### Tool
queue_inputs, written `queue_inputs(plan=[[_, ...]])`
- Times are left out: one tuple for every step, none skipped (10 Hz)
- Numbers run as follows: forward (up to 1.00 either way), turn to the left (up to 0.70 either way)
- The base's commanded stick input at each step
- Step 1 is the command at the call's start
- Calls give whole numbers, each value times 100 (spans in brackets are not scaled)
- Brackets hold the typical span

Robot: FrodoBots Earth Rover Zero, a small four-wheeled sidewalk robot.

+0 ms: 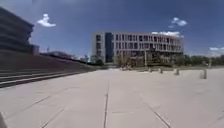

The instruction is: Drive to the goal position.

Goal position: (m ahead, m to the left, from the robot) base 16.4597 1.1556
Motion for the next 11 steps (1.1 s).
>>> queue_inputs(plan=[[100,27],[100,27],[100,27],[53,35],[58,35],[100,27],[100,27],[100,27],[100,20],[100,0],[100,0]])
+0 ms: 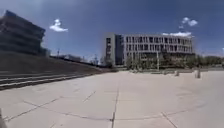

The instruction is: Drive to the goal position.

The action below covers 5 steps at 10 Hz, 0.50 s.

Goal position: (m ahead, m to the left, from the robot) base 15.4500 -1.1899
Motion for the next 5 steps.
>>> queue_inputs(plan=[[100,0],[100,0],[100,0],[100,-19],[100,-27]])
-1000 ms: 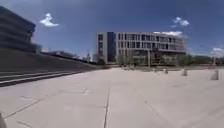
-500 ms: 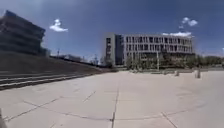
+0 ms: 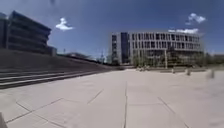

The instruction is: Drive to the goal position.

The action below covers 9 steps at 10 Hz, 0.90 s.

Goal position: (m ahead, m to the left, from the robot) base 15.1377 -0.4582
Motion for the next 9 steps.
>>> queue_inputs(plan=[[100,-27],[100,-27],[100,-27],[100,-27],[100,-20],[100,0],[100,0],[100,0],[100,0]])
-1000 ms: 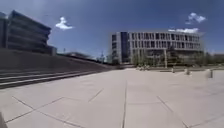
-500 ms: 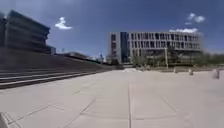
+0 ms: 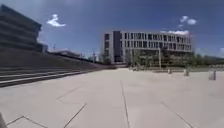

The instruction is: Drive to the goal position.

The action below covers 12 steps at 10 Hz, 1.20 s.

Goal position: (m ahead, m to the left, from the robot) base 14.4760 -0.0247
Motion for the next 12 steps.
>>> queue_inputs(plan=[[100,0],[100,0],[100,0],[100,-27],[100,-27],[100,-27],[0,0],[0,0],[0,0],[0,0],[0,0],[0,0]])
